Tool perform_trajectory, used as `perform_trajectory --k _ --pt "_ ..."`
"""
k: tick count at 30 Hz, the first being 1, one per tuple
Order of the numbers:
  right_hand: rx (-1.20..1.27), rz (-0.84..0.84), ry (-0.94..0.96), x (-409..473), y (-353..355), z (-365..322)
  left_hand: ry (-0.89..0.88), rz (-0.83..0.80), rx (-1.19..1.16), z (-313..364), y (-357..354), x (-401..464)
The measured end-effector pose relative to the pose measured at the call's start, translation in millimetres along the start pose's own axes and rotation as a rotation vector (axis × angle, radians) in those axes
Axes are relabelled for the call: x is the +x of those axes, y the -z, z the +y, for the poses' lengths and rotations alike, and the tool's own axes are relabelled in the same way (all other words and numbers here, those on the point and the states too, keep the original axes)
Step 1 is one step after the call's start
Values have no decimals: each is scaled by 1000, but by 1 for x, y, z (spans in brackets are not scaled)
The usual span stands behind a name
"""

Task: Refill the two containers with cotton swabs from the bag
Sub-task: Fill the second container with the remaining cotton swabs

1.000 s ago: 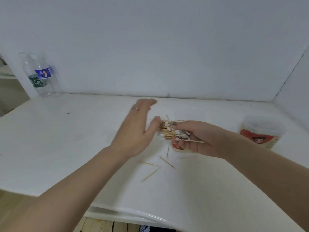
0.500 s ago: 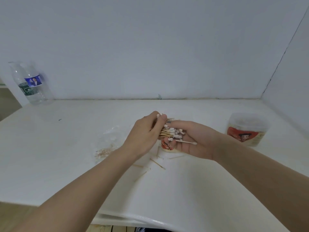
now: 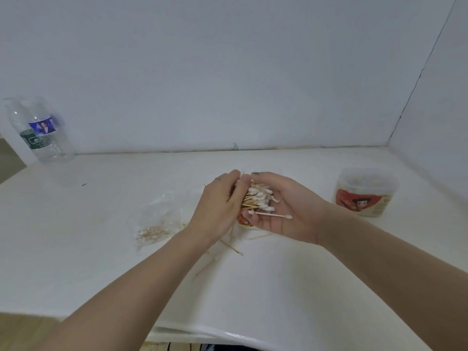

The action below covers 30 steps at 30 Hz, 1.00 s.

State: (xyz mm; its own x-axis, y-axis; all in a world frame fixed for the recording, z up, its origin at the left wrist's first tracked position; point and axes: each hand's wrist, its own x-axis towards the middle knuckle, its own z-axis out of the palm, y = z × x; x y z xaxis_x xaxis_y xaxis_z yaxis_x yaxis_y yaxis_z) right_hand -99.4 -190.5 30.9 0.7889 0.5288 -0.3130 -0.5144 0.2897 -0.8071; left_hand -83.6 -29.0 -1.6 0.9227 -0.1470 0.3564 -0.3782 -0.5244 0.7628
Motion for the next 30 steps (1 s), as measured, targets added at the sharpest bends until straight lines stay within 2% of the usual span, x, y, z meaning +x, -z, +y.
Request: perform_trajectory --k 5,10,15,22,26,30 --pt "72 70 -11 -4 3 0 76 30 -90 3 -3 1" --pt "-11 155 -17 -9 5 4 132 45 -123 0 -4 6" --pt "-148 377 23 -13 10 7 182 73 -125 -4 -4 8" --pt "-167 466 136 -13 -6 9 153 17 -60 8 -6 3" --pt "-155 534 138 -10 -9 6 94 20 -13 8 -6 4" --pt "-179 507 117 -8 -13 3 50 9 9 6 -7 5"
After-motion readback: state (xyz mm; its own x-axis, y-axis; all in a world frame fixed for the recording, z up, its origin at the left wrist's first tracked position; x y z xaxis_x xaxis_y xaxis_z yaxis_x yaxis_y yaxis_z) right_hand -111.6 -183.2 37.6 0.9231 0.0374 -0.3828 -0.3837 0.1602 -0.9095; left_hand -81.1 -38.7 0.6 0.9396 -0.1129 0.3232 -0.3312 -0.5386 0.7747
